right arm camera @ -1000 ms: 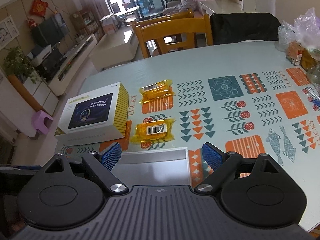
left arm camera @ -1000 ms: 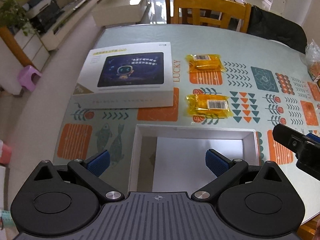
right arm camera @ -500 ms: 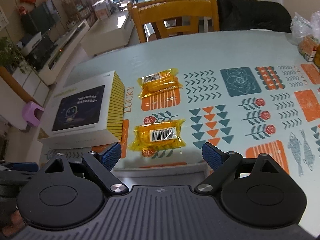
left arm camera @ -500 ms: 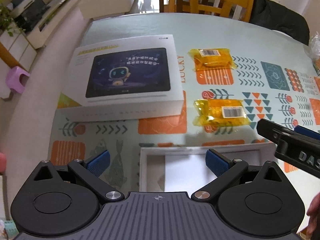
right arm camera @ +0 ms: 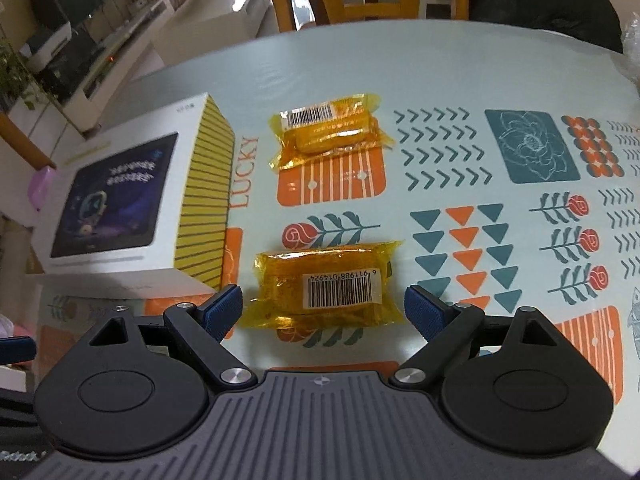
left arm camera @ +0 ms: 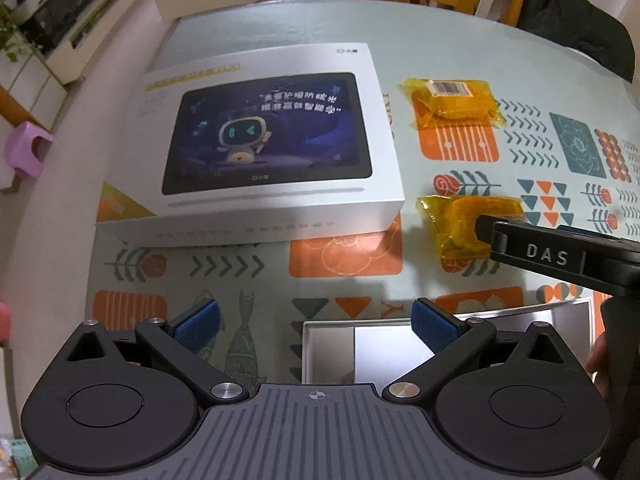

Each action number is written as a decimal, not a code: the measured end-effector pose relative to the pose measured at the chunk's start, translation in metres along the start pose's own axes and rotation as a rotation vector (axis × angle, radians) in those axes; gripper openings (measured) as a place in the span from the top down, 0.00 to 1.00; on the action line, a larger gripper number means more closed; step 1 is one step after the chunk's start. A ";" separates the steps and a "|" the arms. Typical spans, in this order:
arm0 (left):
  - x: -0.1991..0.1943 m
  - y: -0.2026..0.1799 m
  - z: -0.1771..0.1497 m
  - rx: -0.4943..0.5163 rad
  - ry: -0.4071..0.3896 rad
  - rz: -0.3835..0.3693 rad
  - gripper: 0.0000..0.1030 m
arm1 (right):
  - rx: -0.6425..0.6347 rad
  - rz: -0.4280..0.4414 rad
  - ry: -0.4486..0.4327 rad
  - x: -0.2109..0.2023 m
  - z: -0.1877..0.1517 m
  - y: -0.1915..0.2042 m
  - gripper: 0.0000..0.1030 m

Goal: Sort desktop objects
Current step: 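Move the right tool toward the nearer yellow snack packet, then close the right gripper on the yellow snack packet and lift it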

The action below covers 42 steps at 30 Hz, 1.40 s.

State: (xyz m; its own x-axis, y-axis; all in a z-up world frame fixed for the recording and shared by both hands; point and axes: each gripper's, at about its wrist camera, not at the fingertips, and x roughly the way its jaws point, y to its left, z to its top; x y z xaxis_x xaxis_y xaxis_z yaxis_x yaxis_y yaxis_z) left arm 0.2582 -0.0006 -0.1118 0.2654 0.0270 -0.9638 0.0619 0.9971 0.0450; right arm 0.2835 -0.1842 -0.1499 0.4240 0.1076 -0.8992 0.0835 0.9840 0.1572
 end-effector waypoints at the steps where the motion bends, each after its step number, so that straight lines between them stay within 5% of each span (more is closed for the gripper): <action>1: 0.002 0.001 0.001 0.001 0.003 0.000 0.00 | -0.006 -0.005 0.009 0.004 0.001 0.001 0.00; 29: 0.038 0.014 0.012 -0.062 0.071 -0.057 0.00 | -0.175 -0.077 0.157 0.067 0.032 0.035 0.00; 42: 0.033 0.019 0.012 -0.083 0.061 -0.047 0.00 | -0.135 -0.043 0.133 0.070 0.028 0.024 0.00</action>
State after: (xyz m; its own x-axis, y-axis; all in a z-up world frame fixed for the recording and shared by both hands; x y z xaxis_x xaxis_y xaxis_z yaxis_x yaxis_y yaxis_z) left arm 0.2797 0.0183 -0.1394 0.2048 -0.0181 -0.9786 -0.0073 0.9998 -0.0200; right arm 0.3402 -0.1566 -0.1981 0.2990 0.0737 -0.9514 -0.0263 0.9973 0.0690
